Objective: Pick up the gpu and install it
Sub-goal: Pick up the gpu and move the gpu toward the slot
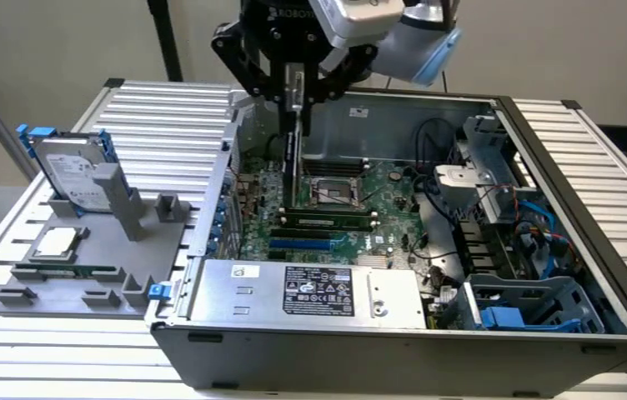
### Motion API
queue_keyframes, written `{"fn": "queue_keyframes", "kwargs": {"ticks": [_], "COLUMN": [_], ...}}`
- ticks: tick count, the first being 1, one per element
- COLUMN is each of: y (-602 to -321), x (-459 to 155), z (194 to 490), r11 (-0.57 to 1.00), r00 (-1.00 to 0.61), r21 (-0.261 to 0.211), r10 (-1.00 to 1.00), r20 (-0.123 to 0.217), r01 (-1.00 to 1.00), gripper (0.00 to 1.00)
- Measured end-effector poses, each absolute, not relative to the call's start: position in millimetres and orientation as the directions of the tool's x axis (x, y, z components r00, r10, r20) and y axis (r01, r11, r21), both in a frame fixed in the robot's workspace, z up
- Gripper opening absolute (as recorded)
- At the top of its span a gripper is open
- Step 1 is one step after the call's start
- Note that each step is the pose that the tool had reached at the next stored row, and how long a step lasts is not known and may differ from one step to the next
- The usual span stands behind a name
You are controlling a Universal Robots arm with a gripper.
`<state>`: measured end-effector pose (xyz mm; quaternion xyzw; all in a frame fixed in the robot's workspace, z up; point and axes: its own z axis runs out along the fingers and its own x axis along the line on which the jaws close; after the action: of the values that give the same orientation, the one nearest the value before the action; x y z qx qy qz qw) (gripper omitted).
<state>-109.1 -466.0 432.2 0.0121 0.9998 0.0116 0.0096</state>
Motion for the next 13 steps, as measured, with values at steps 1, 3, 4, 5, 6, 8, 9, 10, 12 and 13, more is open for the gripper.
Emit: {"fn": "queue_keyframes", "kwargs": {"ticks": [1,3,4,5,6,8,9,10,12,13], "y": [-466,-465,-464,-463,-463,-460,-458,-455,-449,-447], "x": [-104,-95,-91,-86,-82,-73,-68,-64,-59,-59], "z": [430,427,425,423,421,418,416,414,410,409], "r11": [0.999,0.999,0.999,0.999,0.999,0.999,0.999,0.999,0.999,0.999], "r00": [-1.000,-1.000,-1.000,-1.000,-1.000,-1.000,-1.000,-1.000,-1.000,-1.000], "r21": [0.023,0.023,0.023,0.022,0.022,0.022,0.022,0.022,0.022,0.022], "r10": [0.024,0.024,0.024,0.024,0.024,0.024,0.024,0.024,0.024,0.024], "r20": [-0.019,-0.019,-0.019,-0.019,-0.019,-0.019,-0.019,-0.019,-0.019,-0.019], "r01": [0.024,0.024,0.024,0.024,0.024,0.024,0.024,0.024,0.024,0.024], "gripper": [0.00,0.00,0.00,0.00,0.00,0.00,0.00,0.00,0.00,0.00]}}
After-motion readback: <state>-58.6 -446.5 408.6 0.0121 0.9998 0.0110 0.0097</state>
